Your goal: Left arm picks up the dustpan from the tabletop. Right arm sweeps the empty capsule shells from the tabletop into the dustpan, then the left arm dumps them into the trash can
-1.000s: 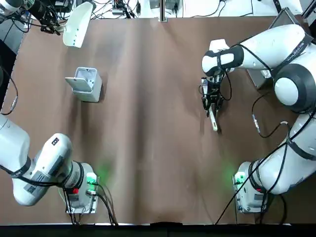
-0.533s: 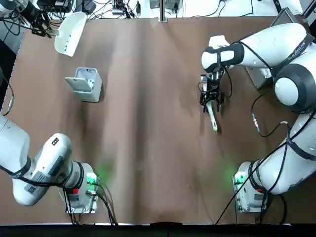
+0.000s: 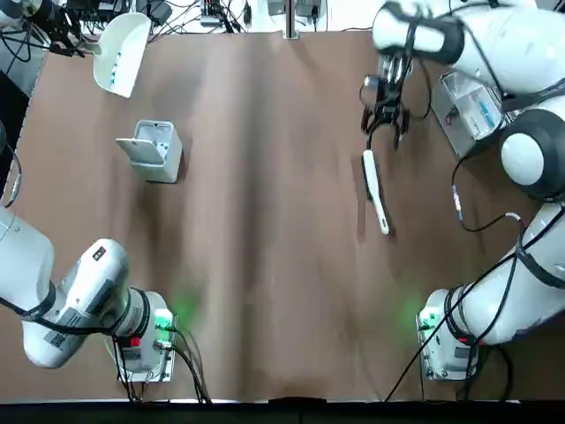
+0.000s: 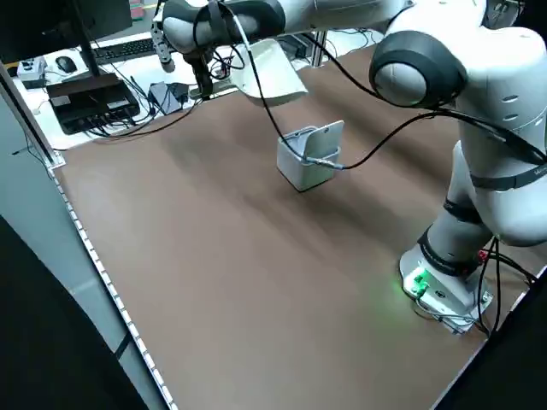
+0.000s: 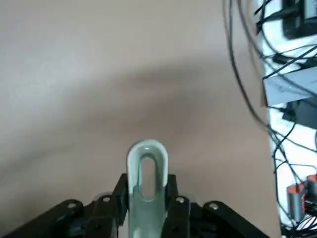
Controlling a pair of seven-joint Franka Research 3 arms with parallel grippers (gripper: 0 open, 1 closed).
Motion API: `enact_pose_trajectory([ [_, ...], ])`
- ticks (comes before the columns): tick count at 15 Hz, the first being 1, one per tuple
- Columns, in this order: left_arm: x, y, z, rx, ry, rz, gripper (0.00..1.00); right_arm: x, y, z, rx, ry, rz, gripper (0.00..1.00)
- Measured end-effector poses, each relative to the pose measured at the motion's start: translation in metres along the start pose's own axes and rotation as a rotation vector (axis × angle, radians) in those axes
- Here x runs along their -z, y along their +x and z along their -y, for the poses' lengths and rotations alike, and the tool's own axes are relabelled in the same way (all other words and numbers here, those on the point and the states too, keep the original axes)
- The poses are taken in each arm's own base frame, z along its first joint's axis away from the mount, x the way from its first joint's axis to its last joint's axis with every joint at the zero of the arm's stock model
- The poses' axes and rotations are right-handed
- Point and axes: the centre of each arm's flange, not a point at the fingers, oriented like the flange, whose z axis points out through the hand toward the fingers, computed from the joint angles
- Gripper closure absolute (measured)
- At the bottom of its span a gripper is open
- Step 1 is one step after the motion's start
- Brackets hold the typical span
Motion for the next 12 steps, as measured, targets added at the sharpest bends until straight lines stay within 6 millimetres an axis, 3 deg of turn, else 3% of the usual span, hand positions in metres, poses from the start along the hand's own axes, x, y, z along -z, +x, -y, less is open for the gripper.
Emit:
enact_pose_trajectory([
  [4, -0.002, -0.010, 0.007, -0.039, -0.032, -0.080, 0.67, 0.089, -0.011, -0.040, -0.035, 0.024, -0.126, 0.00],
  [8, 0.007, -0.028, 0.009, -0.073, -0.073, -0.151, 0.67, 0.159, -0.028, -0.086, -0.092, -0.021, -0.259, 0.00],
  [12, 0.005, -0.043, 0.016, -0.091, -0.091, -0.188, 0.67, 0.186, -0.043, -0.101, -0.036, -0.095, -0.310, 0.00],
])
